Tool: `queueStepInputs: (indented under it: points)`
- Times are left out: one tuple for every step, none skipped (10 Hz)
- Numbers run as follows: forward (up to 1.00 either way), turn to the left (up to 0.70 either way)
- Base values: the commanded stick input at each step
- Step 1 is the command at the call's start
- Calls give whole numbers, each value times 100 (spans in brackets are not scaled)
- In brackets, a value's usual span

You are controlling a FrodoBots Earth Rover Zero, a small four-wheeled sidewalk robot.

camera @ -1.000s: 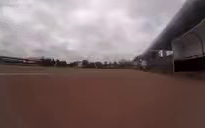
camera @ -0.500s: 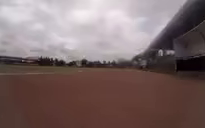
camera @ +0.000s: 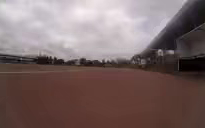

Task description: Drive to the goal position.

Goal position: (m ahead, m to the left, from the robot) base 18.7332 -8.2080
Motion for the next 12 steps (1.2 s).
queueStepInputs:
  points:
    - [85,-10]
    - [85,-1]
    - [85,-8]
    - [85,-17]
    - [85,-5]
    - [85,-11]
    - [85,-11]
    - [85,-9]
    - [85,-6]
    - [85,-2]
    - [85,-17]
    - [85,-12]
